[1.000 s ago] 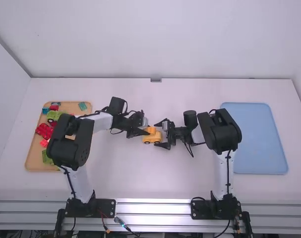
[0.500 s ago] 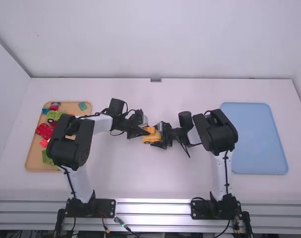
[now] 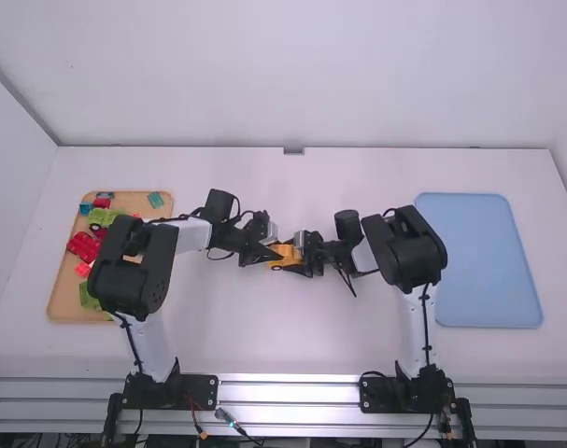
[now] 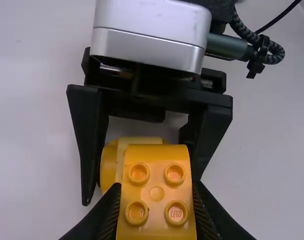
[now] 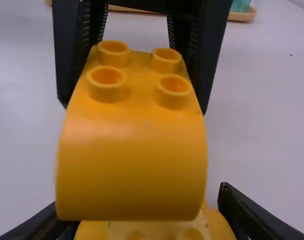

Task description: Assemble lego blocks to make yellow taxi

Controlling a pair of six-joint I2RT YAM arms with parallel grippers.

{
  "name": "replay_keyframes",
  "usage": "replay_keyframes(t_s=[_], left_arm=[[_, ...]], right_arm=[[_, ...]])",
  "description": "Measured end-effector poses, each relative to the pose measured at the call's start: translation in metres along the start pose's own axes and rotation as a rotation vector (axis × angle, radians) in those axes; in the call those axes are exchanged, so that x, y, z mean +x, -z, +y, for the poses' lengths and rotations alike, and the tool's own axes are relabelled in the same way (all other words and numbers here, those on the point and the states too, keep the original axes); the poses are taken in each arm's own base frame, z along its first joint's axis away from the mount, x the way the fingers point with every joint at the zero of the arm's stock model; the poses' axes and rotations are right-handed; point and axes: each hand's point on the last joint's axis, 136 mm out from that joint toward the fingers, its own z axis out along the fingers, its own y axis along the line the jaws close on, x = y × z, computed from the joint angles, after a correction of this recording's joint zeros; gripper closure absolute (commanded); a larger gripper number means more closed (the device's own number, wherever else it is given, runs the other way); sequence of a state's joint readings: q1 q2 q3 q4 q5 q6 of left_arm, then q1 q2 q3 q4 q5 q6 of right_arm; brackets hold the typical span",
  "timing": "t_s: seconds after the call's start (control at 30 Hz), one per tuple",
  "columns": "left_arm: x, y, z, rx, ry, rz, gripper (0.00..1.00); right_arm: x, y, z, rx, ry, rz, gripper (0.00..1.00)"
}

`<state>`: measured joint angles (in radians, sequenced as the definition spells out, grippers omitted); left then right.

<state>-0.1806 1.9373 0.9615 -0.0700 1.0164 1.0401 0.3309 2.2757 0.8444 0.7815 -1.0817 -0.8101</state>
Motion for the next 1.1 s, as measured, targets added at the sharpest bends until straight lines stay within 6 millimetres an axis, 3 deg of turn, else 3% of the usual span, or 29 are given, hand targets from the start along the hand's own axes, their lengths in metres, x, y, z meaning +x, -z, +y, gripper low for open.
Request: replay_keyframes(t_s=[0.03,0.13,0.27,0.4,0.7,1.1], left_arm=[[0.0,0.0,0.0,-0.001,0.0,0.002,0.98],[0.001,0.0,0.001,-0.005,0.0,0.008,0.98],[0.003,0.0,0.002,-0.01,0.0,0.016,0.98],[0.003,0.0,0.002,-0.012,0.0,0.02,0.98],[0.003,0.0,0.002,-0.011,0.006,0.02,0.98],[0.001,0.0,0.007,-0.028,0.073,0.013,0.98]], right_arm=[[0.0,0.0,0.0,0.0,-0.002,0.0,0.19],[0.0,0.001,0.0,-0.001,-0.007,-0.001,0.12],[0.0,0.004,-0.002,0.001,-0.001,-0.008,0.12],[0.002,0.011,0.001,-0.02,-0.006,-0.024,0.27],[0.002,0.018,0.002,-0.047,0.02,-0.044,0.46],[0.003,0.018,0.004,-0.052,0.009,-0.045,0.51]])
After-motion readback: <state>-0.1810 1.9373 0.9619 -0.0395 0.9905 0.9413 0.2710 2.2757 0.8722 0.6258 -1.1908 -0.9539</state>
